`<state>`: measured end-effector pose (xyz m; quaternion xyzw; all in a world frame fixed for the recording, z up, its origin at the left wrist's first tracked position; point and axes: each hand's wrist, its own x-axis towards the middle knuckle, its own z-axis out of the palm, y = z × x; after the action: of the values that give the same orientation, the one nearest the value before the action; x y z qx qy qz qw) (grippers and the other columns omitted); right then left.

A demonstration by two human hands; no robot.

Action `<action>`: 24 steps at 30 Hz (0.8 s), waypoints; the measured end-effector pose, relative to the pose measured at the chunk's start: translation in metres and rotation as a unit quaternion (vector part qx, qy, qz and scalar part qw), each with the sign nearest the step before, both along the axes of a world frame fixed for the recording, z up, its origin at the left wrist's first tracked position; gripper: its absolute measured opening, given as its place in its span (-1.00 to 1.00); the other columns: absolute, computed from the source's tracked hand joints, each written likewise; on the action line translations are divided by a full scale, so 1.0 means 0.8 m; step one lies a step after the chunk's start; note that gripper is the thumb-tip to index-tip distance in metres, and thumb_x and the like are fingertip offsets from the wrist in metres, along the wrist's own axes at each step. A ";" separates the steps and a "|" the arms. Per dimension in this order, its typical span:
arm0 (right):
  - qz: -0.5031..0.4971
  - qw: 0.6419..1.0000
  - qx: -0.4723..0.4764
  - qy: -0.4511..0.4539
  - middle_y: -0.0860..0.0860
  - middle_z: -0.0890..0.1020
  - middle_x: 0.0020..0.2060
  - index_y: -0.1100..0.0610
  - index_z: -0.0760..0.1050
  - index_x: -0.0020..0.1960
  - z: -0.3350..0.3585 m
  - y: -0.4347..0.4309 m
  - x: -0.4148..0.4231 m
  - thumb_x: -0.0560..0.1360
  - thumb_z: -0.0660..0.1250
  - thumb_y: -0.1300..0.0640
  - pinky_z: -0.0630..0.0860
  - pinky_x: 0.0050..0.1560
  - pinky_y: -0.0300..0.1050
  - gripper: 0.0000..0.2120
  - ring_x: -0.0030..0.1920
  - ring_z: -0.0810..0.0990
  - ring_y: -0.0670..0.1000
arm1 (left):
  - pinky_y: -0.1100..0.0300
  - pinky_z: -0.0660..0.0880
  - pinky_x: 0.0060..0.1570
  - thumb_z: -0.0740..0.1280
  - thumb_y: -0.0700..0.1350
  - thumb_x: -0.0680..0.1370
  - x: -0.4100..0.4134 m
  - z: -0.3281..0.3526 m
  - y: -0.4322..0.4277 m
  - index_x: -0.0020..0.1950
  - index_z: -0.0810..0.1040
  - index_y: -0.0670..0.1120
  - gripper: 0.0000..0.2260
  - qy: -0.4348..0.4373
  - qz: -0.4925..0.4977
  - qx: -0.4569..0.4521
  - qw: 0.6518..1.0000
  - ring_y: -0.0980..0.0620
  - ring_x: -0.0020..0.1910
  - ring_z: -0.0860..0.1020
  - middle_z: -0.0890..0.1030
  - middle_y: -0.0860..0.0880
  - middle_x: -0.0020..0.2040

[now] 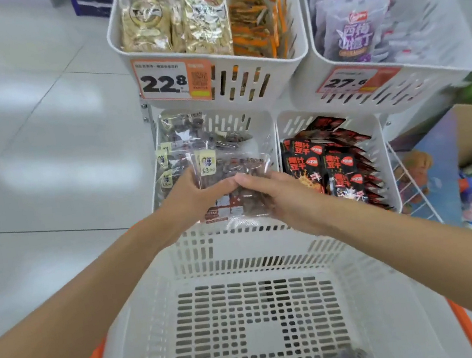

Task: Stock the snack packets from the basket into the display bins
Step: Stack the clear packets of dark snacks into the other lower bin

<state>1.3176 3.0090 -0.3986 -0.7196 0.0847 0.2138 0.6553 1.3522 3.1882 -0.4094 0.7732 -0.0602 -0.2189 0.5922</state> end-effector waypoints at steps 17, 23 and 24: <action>-0.170 0.972 -0.118 -0.109 0.06 0.62 -0.06 0.14 0.49 0.06 -0.098 -0.028 0.162 0.44 0.49 -0.09 0.56 0.10 0.11 -0.63 -0.06 0.61 0.10 | -0.10 -0.20 0.51 0.17 0.53 0.25 0.114 -0.085 0.055 0.61 -0.09 0.08 0.06 -0.406 -0.098 0.460 0.784 -0.02 0.59 -0.15 -0.07 -0.05 0.62; -0.217 0.952 -0.124 -0.179 0.05 0.47 -0.15 -0.04 0.32 -0.10 -0.115 -0.001 0.184 0.43 0.47 -0.09 0.54 0.04 0.17 -0.68 -0.10 0.56 0.17 | -0.10 -0.15 0.51 0.11 0.56 0.25 0.118 -0.099 0.059 0.62 -0.02 0.02 0.07 -0.424 -0.097 0.447 0.781 -0.04 0.59 -0.05 0.04 -0.08 0.61; -0.209 0.951 -0.133 -0.184 0.06 0.51 -0.08 -0.10 0.32 -0.07 -0.116 0.001 0.184 0.36 0.46 -0.20 0.57 0.10 0.21 -0.63 -0.02 0.59 0.22 | -0.10 -0.14 0.52 0.11 0.56 0.25 0.119 -0.099 0.058 0.62 -0.02 0.02 0.06 -0.426 -0.099 0.444 0.782 -0.04 0.59 -0.04 0.04 -0.08 0.61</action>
<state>1.4652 3.0097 -0.4915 -0.7934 0.1390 -0.0769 0.5876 1.4471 3.2349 -0.4890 0.9548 -0.2788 0.0727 0.0729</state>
